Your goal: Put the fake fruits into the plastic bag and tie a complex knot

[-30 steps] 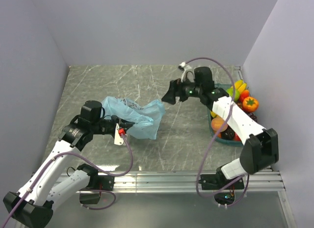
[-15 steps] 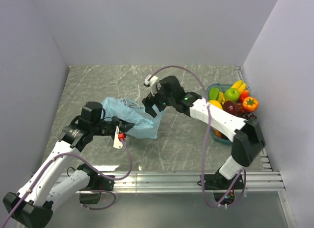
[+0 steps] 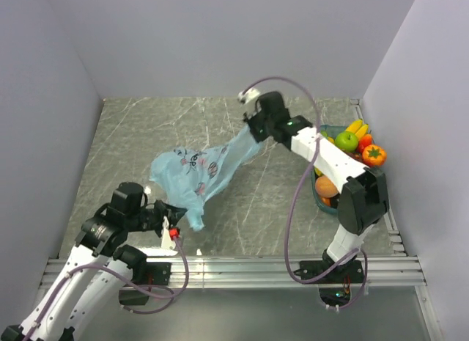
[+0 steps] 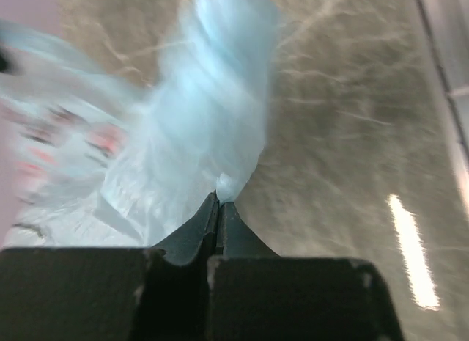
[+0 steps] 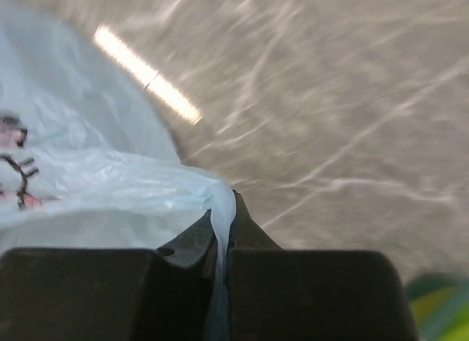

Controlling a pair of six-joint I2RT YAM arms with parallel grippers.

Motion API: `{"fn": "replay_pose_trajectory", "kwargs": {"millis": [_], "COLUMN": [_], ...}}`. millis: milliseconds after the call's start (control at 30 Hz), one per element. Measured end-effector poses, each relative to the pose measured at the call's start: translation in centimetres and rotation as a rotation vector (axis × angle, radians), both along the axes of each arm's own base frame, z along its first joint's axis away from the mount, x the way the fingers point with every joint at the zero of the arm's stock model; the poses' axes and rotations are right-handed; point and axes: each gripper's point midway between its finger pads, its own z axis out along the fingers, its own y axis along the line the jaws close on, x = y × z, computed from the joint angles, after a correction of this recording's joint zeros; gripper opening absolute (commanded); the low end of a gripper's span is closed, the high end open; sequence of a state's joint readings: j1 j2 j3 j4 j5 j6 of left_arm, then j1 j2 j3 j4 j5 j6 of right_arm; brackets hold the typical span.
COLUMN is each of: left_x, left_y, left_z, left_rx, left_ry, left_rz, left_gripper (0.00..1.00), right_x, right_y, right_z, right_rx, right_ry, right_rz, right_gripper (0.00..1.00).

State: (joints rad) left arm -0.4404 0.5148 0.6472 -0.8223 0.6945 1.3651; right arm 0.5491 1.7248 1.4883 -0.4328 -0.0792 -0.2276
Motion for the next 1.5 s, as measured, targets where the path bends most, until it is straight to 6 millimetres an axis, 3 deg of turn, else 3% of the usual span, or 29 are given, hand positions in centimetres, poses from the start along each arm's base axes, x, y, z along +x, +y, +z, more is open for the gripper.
{"fn": "replay_pose_trajectory", "kwargs": {"millis": [100, 233, 300, 333, 433, 500, 700, 767, 833, 900, 967, 1133, 1267, 1400, 1467, 1500], "left_x": [-0.9, -1.0, -1.1, -1.0, -0.8, -0.3, 3.1, 4.8, 6.9, 9.0, 10.7, 12.6, 14.8, 16.9, 17.3, 17.3], "left_y": [0.8, 1.7, 1.9, 1.9, 1.5, 0.7, -2.4, -3.0, -3.2, -3.4, -3.5, -2.9, -1.7, -1.0, -0.8, -0.7], "left_z": [-2.1, -3.5, -3.9, -4.0, -3.1, -0.8, 10.0, 11.9, 12.6, 12.0, 10.2, 5.2, 2.8, 0.8, 0.0, -0.3], "left_rx": [0.042, 0.094, 0.108, 0.106, 0.051, -0.026, -0.311, -0.377, -0.416, -0.433, -0.419, -0.359, -0.336, -0.305, -0.289, -0.285], "left_ry": [0.045, 0.081, 0.109, 0.127, 0.225, 0.280, 0.413, 0.473, 0.537, 0.592, 0.643, 0.665, 0.596, 0.557, 0.549, 0.553], "left_rz": [0.015, 0.041, 0.055, 0.068, 0.143, 0.192, 0.324, 0.402, 0.503, 0.612, 0.711, 0.905, 1.034, 1.130, 1.153, 1.159], "left_gripper": [0.00, 0.02, 0.22, 0.56, 0.99, 0.99, 0.99, 0.99, 0.99, 0.99, 0.99, 0.99, 0.99, 0.51, 0.40, 0.24], "right_x": [2.0, 1.4, 1.0, 0.9, -0.1, -1.2, -4.6, -4.9, -5.0, -5.1, -5.2, -5.5, -6.0, -6.4, -6.4, -6.3], "right_y": [-1.7, -1.4, -0.9, -0.7, 0.1, 0.9, 4.7, 4.9, 4.9, 4.9, 5.0, 5.3, 5.6, 5.8, 6.0, 6.1], "right_z": [4.5, 7.3, 7.5, 7.5, 6.8, 6.3, 6.2, 6.1, 6.0, 6.0, 6.0, 6.0, 6.0, 5.9, 5.9, 6.0], "right_rx": [0.075, 0.135, 0.152, 0.160, 0.172, 0.171, 0.204, 0.218, 0.231, 0.243, 0.255, 0.271, 0.274, 0.267, 0.268, 0.268], "right_ry": [-0.088, -0.130, -0.124, -0.117, -0.093, -0.076, -0.034, -0.017, 0.001, 0.018, 0.028, 0.044, 0.053, 0.063, 0.063, 0.062], "right_rz": [-0.071, -0.066, -0.046, -0.040, -0.013, 0.016, 0.120, 0.120, 0.103, 0.090, 0.082, 0.091, 0.128, 0.162, 0.172, 0.176], "right_gripper": [0.00, 0.00, 0.00, 0.00, 0.00, 0.00, 0.00, 0.00, 0.00, 0.00, 0.00, 0.00, 0.00, 0.00, 0.00, 0.00]}}
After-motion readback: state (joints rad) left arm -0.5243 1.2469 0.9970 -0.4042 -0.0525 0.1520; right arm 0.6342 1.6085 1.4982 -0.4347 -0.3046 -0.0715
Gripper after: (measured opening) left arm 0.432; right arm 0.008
